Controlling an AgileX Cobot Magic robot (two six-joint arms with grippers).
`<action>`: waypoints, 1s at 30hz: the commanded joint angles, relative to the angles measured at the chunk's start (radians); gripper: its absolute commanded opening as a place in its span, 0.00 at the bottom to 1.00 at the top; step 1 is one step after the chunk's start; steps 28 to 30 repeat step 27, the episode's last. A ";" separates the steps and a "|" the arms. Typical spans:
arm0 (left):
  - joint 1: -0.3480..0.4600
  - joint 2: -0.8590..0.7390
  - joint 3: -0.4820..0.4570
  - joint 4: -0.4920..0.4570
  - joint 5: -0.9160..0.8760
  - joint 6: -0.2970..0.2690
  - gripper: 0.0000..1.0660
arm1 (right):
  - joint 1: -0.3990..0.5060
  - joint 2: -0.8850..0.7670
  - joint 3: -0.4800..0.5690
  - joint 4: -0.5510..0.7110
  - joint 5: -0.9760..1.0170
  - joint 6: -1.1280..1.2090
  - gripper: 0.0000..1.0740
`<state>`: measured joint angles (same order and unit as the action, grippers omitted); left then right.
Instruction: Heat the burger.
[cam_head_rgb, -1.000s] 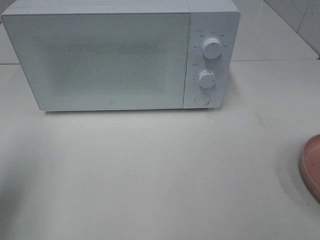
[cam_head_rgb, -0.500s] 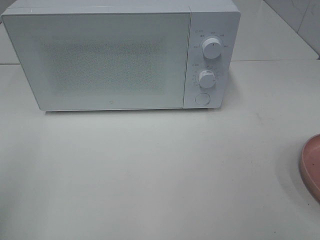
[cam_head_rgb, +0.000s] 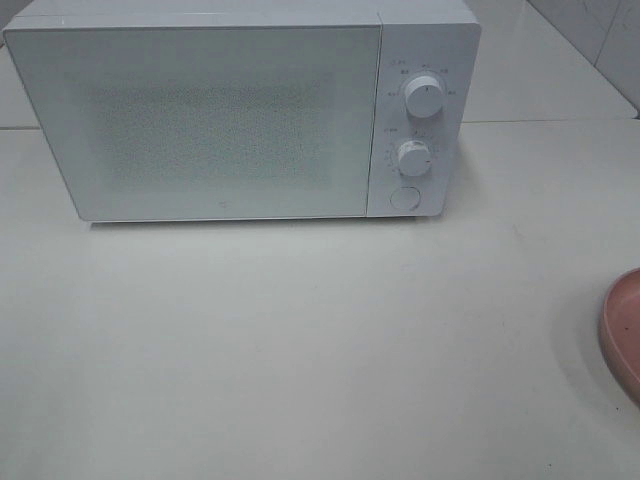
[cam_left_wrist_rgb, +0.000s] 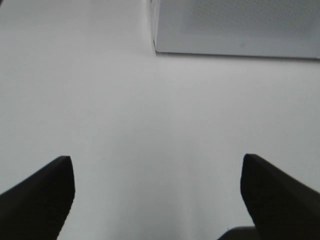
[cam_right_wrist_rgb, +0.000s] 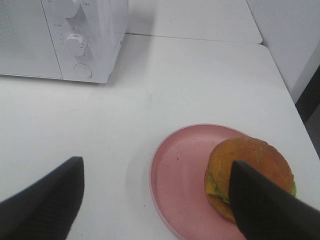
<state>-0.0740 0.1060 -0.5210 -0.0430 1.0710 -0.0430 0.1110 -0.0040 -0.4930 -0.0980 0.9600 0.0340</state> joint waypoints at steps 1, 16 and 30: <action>0.088 -0.097 0.003 -0.009 0.001 -0.007 0.77 | -0.007 -0.025 0.000 0.002 0.000 0.000 0.70; 0.113 -0.133 0.003 -0.014 0.000 -0.005 0.77 | -0.007 -0.025 0.000 0.002 0.000 0.000 0.70; 0.113 -0.133 0.003 -0.014 0.000 -0.005 0.77 | -0.007 -0.025 0.000 0.002 0.000 0.000 0.70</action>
